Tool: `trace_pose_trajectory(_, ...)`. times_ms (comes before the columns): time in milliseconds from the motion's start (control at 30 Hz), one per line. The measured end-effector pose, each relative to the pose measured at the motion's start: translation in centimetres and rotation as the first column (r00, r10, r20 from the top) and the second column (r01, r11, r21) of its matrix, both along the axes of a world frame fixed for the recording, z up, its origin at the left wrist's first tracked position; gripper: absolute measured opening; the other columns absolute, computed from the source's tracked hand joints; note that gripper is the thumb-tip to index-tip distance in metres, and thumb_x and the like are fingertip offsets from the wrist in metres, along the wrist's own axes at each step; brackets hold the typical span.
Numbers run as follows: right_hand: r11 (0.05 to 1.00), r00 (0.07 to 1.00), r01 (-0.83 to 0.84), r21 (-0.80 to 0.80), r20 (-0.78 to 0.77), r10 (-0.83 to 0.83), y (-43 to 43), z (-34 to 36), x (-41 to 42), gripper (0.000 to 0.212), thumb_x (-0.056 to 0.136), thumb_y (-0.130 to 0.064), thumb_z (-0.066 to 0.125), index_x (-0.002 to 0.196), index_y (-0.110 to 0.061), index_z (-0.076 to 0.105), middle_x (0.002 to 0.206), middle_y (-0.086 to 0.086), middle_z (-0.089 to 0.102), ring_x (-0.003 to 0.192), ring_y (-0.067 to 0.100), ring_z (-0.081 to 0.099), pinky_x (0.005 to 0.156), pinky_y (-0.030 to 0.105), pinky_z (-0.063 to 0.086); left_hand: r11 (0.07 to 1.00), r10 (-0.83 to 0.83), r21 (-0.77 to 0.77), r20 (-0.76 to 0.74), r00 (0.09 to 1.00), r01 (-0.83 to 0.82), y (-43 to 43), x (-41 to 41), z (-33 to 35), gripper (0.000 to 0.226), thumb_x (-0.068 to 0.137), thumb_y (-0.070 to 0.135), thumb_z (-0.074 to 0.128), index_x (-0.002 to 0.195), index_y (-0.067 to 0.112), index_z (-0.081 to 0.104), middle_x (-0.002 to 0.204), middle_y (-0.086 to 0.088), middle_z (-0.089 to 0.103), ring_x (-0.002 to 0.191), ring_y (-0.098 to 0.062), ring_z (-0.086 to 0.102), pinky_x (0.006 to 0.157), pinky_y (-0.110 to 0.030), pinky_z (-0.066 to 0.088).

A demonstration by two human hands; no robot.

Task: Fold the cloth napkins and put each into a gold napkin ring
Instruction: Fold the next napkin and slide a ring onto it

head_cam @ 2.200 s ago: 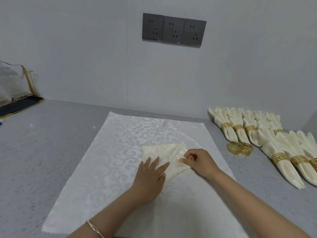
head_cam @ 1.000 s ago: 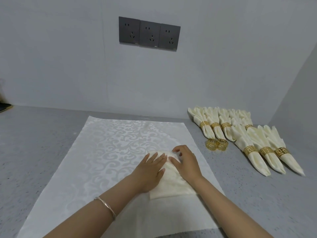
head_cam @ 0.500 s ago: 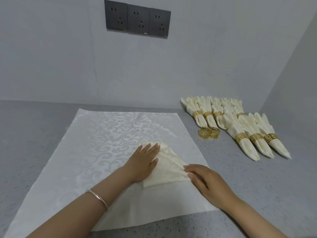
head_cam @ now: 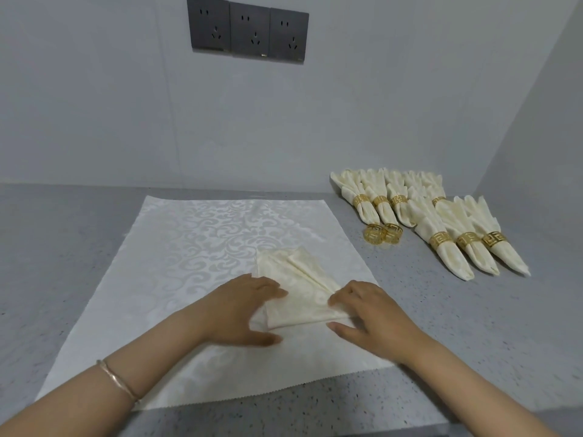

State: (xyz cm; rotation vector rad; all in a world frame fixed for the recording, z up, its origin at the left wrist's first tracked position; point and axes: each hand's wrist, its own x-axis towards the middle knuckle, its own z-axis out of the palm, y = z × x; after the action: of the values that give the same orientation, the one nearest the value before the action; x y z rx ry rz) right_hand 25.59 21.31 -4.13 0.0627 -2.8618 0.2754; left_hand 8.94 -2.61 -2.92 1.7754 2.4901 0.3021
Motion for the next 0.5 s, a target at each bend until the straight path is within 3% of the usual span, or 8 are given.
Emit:
trace_pose_trajectory(133, 1.000, 1.000, 0.028, 0.014, 0.013, -0.028, -0.1, 0.3, -0.1, 0.042, 0.084, -0.063, 0.045, 0.109, -0.032, 0.057, 0.095, -0.012, 0.052, 0.089, 0.006, 0.048, 0.081, 0.017, 0.033, 0.998, 0.044, 0.051, 0.090, 0.995, -0.049, 0.0, 0.2, 0.2, 0.060, 0.072, 0.054, 0.061, 0.126, 0.045, 0.037, 0.113, 0.025, 0.048, 0.100, 0.001, 0.045, 0.086, -0.016, 0.039)
trace_pose_trajectory(267, 0.998, 0.998, 0.067, -0.020, 0.010, -0.067, -0.3, 0.5, -0.3, 0.038, 0.085, -0.064, 0.047, 0.097, -0.030, 0.058, 0.092, -0.011, 0.053, 0.086, 0.006, 0.048, 0.077, 0.019, 0.037, 0.981, 0.084, 0.165, 0.124, 0.989, -0.104, 0.7, -0.2, 0.0, 0.028, 0.081, 0.048, 0.064, 0.103, 0.042, 0.047, 0.089, 0.022, 0.054, 0.078, 0.004, 0.050, 0.069, -0.017, 0.039)
trace_pose_trajectory(367, 0.987, 0.993, 0.117, -0.106, -0.007, -0.119, -0.2, 0.6, -1.0, 0.032, 0.087, -0.058, 0.052, 0.082, -0.028, 0.059, 0.083, -0.011, 0.054, 0.079, 0.006, 0.049, 0.069, 0.023, 0.038, 0.924, 0.138, 0.311, 0.268, 0.954, -0.221, 1.7, -1.2, -0.2, 0.020, 0.084, 0.055, 0.060, 0.086, 0.037, 0.053, 0.092, 0.021, 0.057, 0.085, 0.006, 0.056, 0.076, -0.019, 0.045)
trace_pose_trajectory(500, 0.962, 0.983, 0.183, -0.204, 0.010, -0.185, -0.2, 1.0, -2.1, 0.029, 0.086, -0.048, 0.060, 0.070, -0.025, 0.058, 0.077, -0.008, 0.055, 0.073, 0.007, 0.051, 0.066, 0.026, 0.041, 0.872, 0.185, 0.356, 0.397, 0.899, -0.336, 3.2, -2.3, -0.9, 0.024, 0.083, 0.047, 0.066, 0.075, 0.026, 0.059, 0.099, 0.016, 0.059, 0.085, 0.002, 0.059, 0.081, -0.021, 0.048)
